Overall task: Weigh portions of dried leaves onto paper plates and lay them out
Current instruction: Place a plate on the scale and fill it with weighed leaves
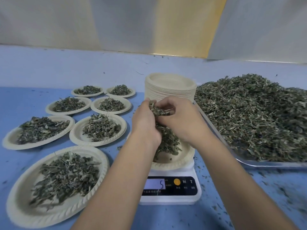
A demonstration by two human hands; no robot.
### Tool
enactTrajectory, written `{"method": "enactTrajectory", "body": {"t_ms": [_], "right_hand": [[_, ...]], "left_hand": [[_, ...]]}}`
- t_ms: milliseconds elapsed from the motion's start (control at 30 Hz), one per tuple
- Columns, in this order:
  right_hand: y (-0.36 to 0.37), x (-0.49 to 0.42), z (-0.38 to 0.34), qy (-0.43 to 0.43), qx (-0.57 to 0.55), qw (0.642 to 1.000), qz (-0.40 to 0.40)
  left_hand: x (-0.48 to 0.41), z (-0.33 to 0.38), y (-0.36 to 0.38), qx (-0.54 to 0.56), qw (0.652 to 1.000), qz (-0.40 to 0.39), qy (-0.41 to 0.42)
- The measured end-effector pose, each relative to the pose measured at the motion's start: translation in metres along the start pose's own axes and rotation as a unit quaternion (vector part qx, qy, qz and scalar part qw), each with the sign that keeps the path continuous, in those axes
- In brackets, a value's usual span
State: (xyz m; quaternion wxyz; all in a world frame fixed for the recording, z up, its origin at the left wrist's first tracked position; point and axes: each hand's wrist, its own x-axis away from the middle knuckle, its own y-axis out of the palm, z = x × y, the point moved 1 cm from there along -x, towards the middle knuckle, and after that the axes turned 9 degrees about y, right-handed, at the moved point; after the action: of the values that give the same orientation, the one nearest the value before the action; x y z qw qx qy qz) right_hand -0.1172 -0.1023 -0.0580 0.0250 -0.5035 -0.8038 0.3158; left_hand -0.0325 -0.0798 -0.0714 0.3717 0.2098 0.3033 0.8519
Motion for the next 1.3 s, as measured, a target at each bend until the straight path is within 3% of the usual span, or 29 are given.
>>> {"method": "enactTrajectory", "body": {"t_ms": [133, 233, 500, 700, 833, 1300], "right_hand": [[0.0, 0.003, -0.004, -0.044, 0.089, 0.994, 0.045], [0.0, 0.007, -0.007, -0.068, 0.105, 0.992, 0.024], [-0.014, 0.004, -0.008, -0.004, -0.009, 0.999, -0.031], [-0.022, 0.002, -0.002, 0.017, 0.053, 0.998, -0.036], [-0.023, 0.002, -0.003, 0.034, 0.088, 0.991, -0.097], [-0.023, 0.002, 0.001, 0.049, 0.08, 0.987, -0.131]], "left_hand": [[0.0, -0.004, 0.0, -0.047, 0.998, 0.016, 0.046], [0.001, -0.004, -0.002, -0.059, 0.995, 0.037, 0.071], [-0.005, 0.011, -0.007, 0.0, 0.996, 0.065, 0.056], [-0.009, 0.017, -0.013, 0.008, 0.997, 0.068, 0.04], [-0.008, 0.018, -0.014, 0.05, 0.996, 0.069, 0.026], [-0.007, 0.021, -0.017, 0.109, 0.99, 0.086, 0.013]]}}
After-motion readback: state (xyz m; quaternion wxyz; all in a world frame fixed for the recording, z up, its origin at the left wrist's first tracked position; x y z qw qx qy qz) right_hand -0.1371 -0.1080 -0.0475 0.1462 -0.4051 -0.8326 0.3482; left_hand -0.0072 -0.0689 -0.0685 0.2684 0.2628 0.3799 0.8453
